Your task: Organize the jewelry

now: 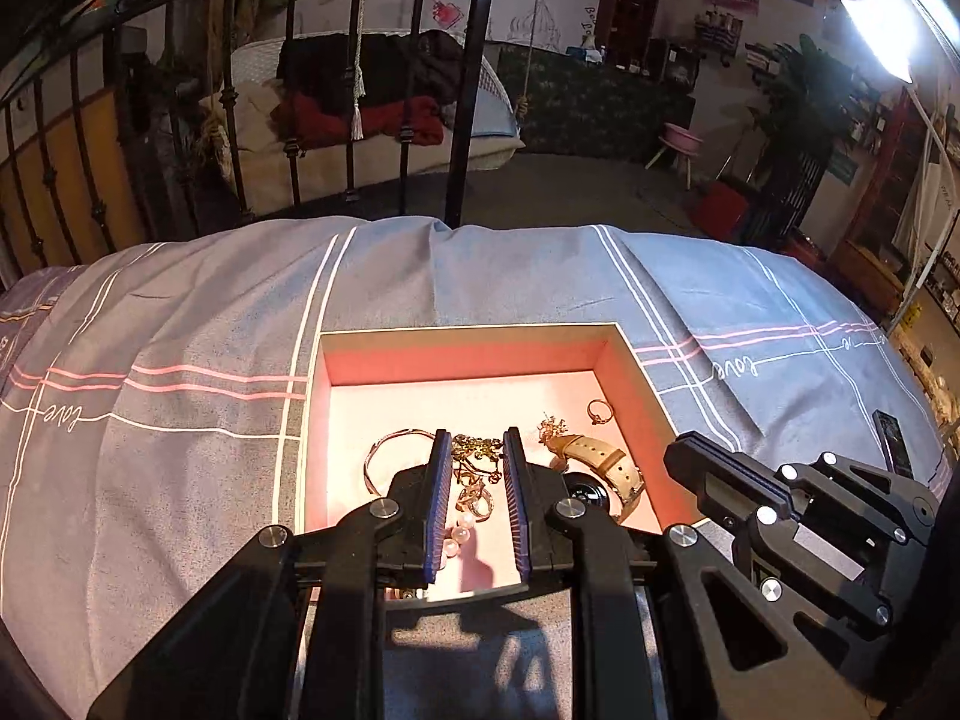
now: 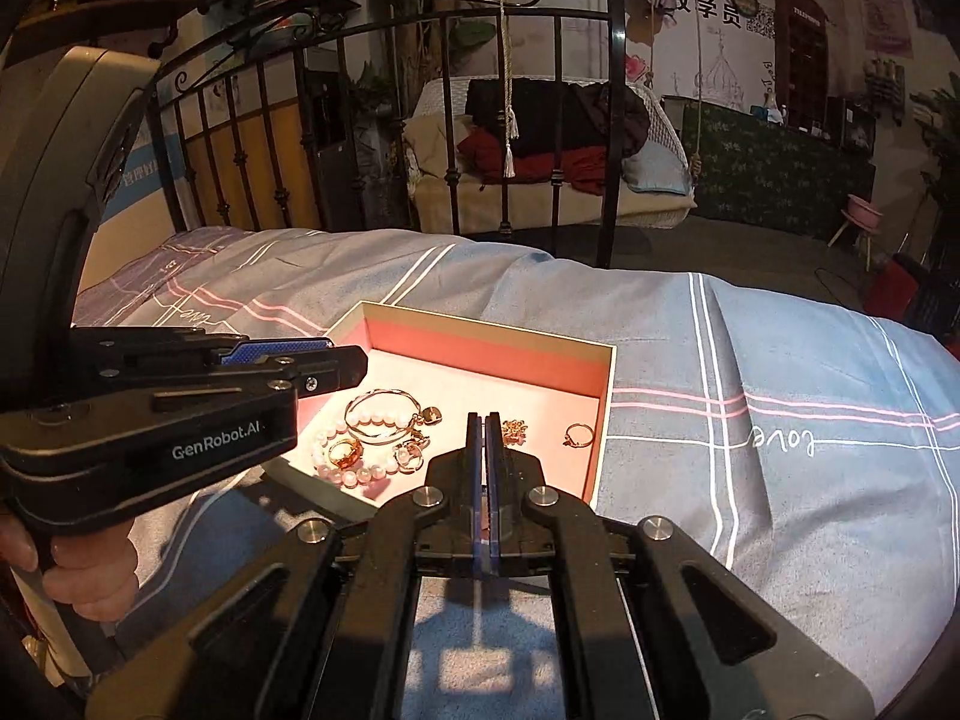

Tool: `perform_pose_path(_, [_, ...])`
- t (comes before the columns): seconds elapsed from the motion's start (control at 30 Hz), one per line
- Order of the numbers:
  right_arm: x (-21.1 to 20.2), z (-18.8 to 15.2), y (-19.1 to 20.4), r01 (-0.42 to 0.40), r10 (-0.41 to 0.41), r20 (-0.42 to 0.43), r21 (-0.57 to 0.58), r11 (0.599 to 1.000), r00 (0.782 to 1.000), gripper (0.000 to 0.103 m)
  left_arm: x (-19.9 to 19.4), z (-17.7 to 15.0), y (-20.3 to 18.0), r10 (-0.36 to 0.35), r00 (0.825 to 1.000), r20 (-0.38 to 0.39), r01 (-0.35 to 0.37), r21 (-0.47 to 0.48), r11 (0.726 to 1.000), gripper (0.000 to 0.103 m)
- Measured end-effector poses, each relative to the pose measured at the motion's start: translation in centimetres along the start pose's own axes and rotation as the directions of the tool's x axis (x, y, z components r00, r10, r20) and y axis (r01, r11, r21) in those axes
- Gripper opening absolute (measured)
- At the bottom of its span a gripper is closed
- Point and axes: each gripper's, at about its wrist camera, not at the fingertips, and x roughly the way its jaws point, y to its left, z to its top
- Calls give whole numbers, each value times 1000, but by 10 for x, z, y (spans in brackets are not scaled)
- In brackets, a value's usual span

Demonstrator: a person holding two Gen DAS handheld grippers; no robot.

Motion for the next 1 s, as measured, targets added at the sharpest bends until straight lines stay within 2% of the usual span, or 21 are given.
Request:
perform_pose_path(0.27, [18, 0, -2, 0, 0, -35, -4, 1000, 999, 2, 27, 0, 7, 24, 998, -64, -25, -16, 1000, 17])
perform_pose_path(0.57, [24, -3, -4, -3, 3, -54, -8, 1000, 999, 2, 35, -3, 8, 25, 996, -86, -27, -16, 1000, 17])
perform_pose_path(0.63, [24, -3, -4, -7, 6, -64, -9, 1000, 998, 2, 35, -3, 8, 15, 995, -96, -17, -21, 1000, 21])
perform_pose_path(0.7, [23, -6, -3, 2, -4, -75, -19, 1000, 997, 3, 33, -1, 10, 16, 995, -99, -19, -28, 999, 39])
perform_pose_path(0.73, [22, -8, -3, 9, -11, -83, -26, 1000, 997, 7, 29, -2, 11, 20, 996, -89, -23, -31, 999, 42])
perform_pose_path(0.8, [16, -12, -1, 17, -20, -84, -33, 999, 996, 37, 16, -2, 12, 13, 998, -64, -16, -35, 999, 47])
perform_pose_path(0.83, [9, -15, 0, 20, -23, -69, -33, 999, 997, 66, 5, -3, 13, 9, 999, -45, -11, -40, 999, 51])
perform_pose_path(0.87, [1, -19, 2, 19, -21, -48, -32, 999, 999, 75, -8, -6, 14, 4, 1000, -16, -5, -51, 999, 57])
perform_pose_path(0.93, [-15, -27, 5, 21, -22, -18, -36, 999, 1000, 77, -37, -16, 13, -13, 998, 55, 16, -66, 998, 70])
perform_pose_path(1.0, [-31, -35, 8, 46, -45, 20, -42, 998, 999, 91, -65, -31, 9, -36, 992, 122, 42, -45, 998, 85])
